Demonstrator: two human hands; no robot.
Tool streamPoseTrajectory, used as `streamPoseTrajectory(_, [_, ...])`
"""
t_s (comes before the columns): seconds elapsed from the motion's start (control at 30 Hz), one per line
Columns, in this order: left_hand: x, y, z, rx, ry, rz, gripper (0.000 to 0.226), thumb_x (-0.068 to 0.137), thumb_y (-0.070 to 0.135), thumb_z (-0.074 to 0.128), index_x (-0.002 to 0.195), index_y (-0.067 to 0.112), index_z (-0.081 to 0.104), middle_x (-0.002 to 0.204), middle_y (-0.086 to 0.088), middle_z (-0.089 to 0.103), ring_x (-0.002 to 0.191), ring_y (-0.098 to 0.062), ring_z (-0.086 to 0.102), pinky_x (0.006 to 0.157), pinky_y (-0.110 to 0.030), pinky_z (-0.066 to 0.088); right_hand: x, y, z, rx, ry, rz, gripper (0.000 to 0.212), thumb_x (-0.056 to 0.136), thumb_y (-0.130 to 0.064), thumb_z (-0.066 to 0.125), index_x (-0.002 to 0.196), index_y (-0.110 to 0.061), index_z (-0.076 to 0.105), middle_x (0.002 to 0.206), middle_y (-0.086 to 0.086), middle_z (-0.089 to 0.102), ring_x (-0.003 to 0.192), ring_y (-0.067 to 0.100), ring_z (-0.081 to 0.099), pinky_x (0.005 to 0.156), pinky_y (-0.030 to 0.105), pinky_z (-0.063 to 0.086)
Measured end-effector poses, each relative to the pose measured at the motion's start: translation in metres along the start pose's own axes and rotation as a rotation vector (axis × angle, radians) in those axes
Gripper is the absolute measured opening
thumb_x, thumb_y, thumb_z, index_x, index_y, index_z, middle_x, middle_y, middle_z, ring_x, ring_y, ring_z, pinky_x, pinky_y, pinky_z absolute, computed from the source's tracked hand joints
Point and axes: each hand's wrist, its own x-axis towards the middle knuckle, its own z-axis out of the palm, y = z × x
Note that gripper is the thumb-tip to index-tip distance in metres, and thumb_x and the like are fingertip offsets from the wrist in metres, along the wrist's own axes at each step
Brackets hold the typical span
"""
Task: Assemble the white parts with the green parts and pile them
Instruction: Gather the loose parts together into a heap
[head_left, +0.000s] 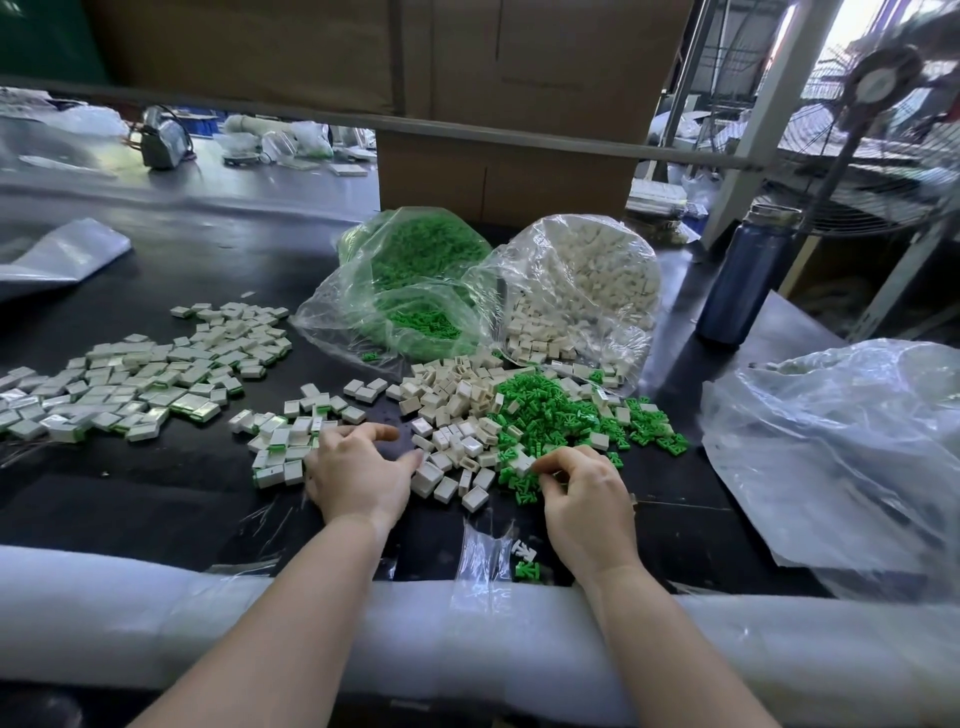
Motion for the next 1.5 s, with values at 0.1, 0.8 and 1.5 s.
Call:
streamPoseTrajectory(0.1, [0.004,0.0,-0.003,-0.008,0.002,-0.027,0.019,0.079,0.019,0.07,0.097,0.026,0.065,0.13,-0.009,0.043,0.121,-0.032,0.034,0.099,-0.035,0.033,0.0,0.001,0.0,0.0,0.003,0.001,0.015,0.09,-0.009,0.055,0.09,-0.016,0.068,0.09,-0.006,0.059,0.089,0.009,0.042,0.068,0.014,0.022])
streamPoseTrajectory(0.8, [0.009,-0.006,-0.034,0.136,-0.312,0.339,0.032,0.084,0.019,0.064,0.104,0.044,0.062,0.135,-0.004,0.036,0.129,-0.025,0.023,0.107,-0.033,0.021,0.001,0.001,0.0,0.01,-0.013,0.017,0.017,0.091,-0.009,0.054,0.091,-0.018,0.068,0.086,-0.011,0.054,0.09,0.008,0.042,0.068,0.012,0.022])
streamPoseTrajectory(1.5, [0.028,-0.024,-0.038,0.339,-0.217,0.331,0.035,0.071,0.05,0.073,0.103,0.039,0.067,0.127,0.014,0.053,0.12,-0.017,0.044,0.096,-0.036,0.033,0.001,0.0,-0.001,0.034,-0.015,0.031,0.016,0.09,-0.009,0.055,0.089,-0.018,0.068,0.085,-0.011,0.054,0.092,0.008,0.044,0.07,0.014,0.026])
